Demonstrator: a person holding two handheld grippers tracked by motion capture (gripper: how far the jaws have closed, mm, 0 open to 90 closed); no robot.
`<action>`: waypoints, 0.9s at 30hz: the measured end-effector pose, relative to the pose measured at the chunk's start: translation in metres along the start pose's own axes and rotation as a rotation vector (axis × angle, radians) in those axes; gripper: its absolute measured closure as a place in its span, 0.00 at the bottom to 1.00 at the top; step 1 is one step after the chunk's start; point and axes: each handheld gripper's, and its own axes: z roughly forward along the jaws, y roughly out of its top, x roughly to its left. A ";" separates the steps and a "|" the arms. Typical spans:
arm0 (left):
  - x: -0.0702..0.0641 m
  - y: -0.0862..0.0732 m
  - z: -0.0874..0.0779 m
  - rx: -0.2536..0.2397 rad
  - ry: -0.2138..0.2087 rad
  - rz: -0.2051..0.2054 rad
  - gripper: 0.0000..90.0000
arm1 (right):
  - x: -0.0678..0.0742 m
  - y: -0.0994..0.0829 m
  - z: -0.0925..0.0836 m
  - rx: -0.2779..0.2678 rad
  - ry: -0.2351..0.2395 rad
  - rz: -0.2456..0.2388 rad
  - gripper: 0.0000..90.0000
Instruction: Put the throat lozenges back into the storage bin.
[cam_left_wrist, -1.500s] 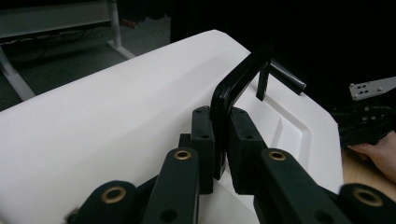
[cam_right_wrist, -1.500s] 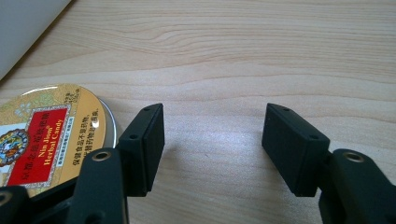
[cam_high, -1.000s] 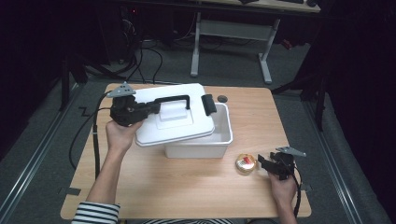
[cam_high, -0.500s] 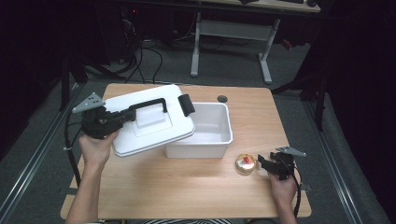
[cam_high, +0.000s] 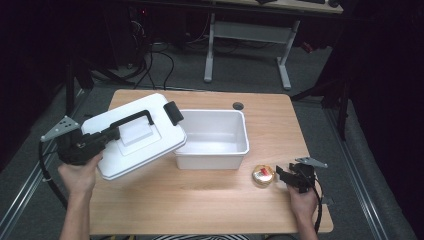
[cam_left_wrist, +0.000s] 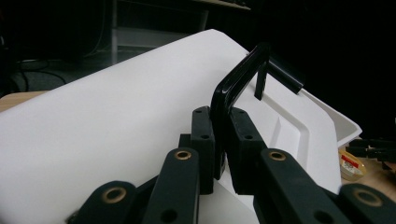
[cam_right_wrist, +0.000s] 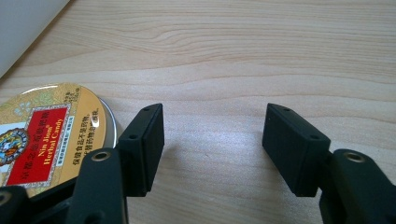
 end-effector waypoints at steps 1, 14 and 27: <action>0.001 -0.002 -0.002 -0.003 0.005 -0.004 0.92 | 0.000 0.000 0.000 0.000 0.000 0.001 0.43; 0.019 -0.031 -0.031 -0.037 0.099 -0.075 0.92 | 0.000 0.000 0.000 -0.001 0.001 -0.001 0.43; 0.035 -0.068 -0.033 -0.012 0.188 -0.148 0.92 | 0.001 0.000 0.000 0.001 -0.002 -0.005 0.43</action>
